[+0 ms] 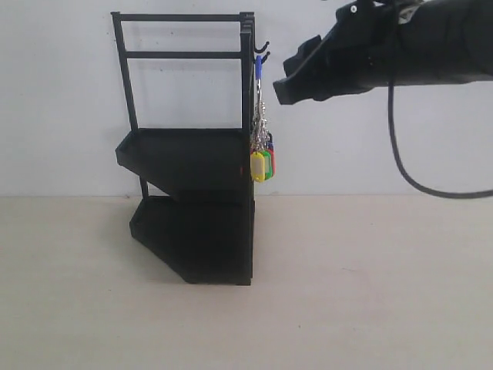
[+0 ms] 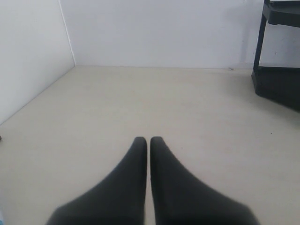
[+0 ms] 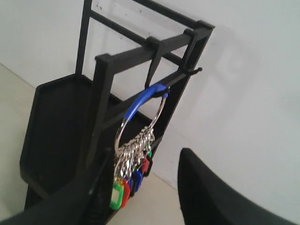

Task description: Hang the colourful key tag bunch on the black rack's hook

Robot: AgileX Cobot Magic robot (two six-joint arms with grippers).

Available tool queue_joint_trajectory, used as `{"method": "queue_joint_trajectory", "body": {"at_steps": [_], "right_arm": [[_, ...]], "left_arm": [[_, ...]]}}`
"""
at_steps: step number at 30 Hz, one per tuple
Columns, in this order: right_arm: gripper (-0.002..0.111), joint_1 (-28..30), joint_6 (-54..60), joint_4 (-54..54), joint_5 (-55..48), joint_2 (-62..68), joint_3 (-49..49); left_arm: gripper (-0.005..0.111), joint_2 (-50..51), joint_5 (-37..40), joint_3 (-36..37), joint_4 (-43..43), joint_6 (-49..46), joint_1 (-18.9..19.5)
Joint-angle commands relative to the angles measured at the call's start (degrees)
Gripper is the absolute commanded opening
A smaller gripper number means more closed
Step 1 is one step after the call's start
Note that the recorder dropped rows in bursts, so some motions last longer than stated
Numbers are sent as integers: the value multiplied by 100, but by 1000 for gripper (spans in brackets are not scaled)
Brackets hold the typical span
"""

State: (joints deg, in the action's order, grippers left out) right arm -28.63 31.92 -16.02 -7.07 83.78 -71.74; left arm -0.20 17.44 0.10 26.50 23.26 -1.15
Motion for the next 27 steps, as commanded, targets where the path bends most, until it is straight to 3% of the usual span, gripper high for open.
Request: {"method": "queue_joint_trajectory", "body": {"at_steps": [1,10,17,27], "right_arm": [[42,12,-36,-18,-143,-638,522],[42,12,-822,-18,-934,-2148,1456],[42,12,-1836,-18,-2405,-3267,1795],[42,12,-2425,-197,-5184,-4524,1806]], "left_arm": [[4,20,-57,-10,1,32,-7],[4,20,-57,-10,1,32,-7],[4,20,-57,-10,1,32,-7],[4,20,-66,-10,1,32,-7]]}}
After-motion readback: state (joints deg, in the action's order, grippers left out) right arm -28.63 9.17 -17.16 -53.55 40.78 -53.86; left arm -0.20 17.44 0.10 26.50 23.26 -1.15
